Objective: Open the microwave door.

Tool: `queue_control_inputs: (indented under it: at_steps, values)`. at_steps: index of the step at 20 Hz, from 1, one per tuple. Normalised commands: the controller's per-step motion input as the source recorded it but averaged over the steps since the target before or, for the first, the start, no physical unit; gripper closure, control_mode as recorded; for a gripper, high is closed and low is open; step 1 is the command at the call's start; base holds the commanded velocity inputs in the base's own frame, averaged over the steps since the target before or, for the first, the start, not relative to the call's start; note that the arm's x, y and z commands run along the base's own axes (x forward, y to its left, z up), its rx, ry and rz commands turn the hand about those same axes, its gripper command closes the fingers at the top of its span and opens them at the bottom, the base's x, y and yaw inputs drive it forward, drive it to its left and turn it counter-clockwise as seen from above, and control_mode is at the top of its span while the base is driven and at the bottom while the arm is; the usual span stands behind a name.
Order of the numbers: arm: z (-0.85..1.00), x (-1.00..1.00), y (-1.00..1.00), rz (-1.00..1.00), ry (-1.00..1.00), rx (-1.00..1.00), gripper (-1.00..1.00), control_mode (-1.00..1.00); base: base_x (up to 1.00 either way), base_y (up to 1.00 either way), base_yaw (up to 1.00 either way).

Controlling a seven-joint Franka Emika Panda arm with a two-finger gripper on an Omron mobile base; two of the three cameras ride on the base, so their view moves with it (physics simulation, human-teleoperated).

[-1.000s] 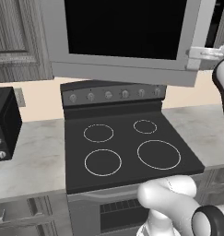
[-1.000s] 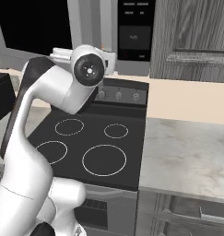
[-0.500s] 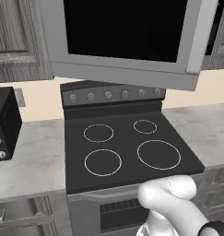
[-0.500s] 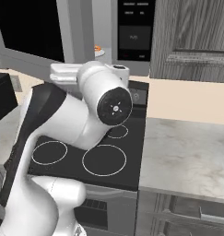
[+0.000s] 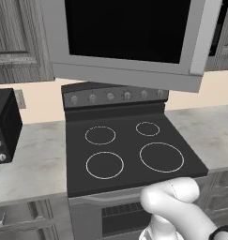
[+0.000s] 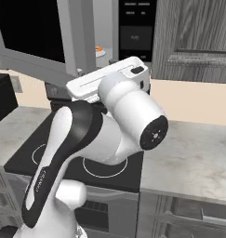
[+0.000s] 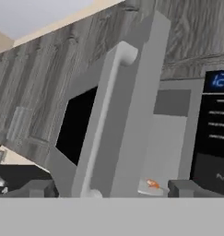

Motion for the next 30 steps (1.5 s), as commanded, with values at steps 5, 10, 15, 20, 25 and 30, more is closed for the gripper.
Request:
queue_control_inputs:
  at_steps: [5, 10, 15, 20, 25, 30]
  values:
    - [-0.08, 0.27, 0.00, 0.13, -0.29, -0.48, -1.00, -1.00, 0.00, 0.00, 0.00]
    - [-0.06, 0.45, -0.08, 0.07, -0.11, -0.40, -1.00, -1.00, 0.00, 0.00, 0.00]
    - [-0.08, 0.64, 0.00, 0.00, -0.08, -0.33, -1.00, -1.00, 0.00, 0.00, 0.00]
    - [-0.04, 0.74, 0.06, 0.00, -0.01, -0.14, -1.00, -1.00, 0.00, 0.00, 0.00]
    - [-0.02, 0.46, 0.20, 0.00, 0.00, -0.03, -1.00, -1.00, 0.00, 0.00, 0.00]
    - [0.00, 0.10, 0.52, 0.04, -0.01, -0.01, -1.00, -1.00, 0.00, 0.00, 0.00]
